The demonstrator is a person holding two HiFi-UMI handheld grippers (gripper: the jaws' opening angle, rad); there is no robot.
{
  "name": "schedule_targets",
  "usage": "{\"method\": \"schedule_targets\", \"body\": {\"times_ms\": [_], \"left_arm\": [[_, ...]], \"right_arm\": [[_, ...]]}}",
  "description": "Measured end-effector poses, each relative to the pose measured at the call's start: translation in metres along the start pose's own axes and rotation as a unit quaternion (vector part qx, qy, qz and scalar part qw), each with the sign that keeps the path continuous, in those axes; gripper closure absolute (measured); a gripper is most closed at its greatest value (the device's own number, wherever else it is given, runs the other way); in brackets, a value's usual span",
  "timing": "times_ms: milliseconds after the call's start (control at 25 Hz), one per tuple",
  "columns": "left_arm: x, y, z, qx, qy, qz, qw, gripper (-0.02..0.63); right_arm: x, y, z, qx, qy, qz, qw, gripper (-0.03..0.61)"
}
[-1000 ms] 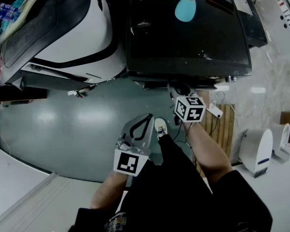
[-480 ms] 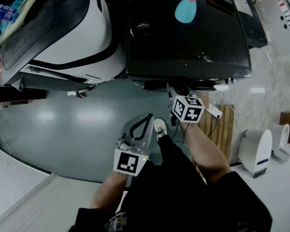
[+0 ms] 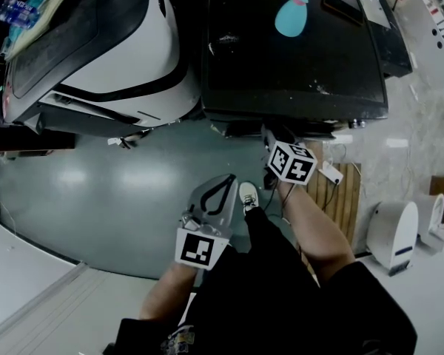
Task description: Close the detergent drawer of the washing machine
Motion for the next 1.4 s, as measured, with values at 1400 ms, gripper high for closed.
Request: {"method": "schedule_targets", "body": {"times_ms": [1400], "left_arm": [[-0.268,-0.045,-0.052,0.045,-0.099,0.055,0.9926,0.611]], "right_arm": [[-0.292,0.254,-0.093,-0.272,-0.205,0.122,0.932,0.58]]}}
Point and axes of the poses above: the fingertips, and each gripper's own axes: x forward along the fingers, y to its left, z out of its top, the point moved 1 cm from there along -x, backward along the fingers, and after that the axes turned 14 degrees about y, right-handed, at the moved point
